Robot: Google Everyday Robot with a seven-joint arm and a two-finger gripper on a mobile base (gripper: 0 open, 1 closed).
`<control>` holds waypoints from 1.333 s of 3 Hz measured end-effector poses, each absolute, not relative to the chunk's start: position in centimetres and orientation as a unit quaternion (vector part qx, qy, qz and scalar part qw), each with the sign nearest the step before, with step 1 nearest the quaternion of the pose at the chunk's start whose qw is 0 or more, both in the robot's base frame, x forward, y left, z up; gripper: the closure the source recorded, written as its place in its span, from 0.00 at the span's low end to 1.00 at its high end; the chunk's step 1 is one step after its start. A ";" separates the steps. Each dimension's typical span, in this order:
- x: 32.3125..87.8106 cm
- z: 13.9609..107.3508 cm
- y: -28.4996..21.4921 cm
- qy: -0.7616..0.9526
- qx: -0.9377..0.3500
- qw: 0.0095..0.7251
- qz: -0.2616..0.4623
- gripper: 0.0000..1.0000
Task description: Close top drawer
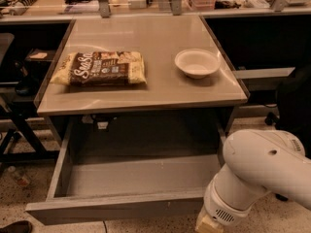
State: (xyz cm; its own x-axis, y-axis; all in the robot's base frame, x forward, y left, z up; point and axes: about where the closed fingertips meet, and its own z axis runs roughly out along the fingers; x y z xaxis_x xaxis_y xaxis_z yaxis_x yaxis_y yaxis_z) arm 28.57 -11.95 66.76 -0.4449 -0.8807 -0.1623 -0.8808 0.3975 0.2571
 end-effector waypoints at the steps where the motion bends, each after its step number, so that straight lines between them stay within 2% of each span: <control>1: 30.1 65.5 -11.5 0.844 -0.520 0.007 0.133 1.00; 2: 32.4 65.2 -11.3 0.851 -0.515 0.021 0.101 1.00; 4: 36.2 65.0 -10.8 0.853 -0.514 0.039 0.082 1.00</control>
Offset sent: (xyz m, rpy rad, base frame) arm 0.0668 0.0091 -0.0194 -0.1188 -0.1479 -0.0700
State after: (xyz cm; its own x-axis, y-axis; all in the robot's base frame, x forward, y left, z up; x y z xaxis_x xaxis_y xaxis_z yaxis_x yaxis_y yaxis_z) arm 36.18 -10.76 65.02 -0.4677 -0.8709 -0.1507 -0.8837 0.4575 0.0987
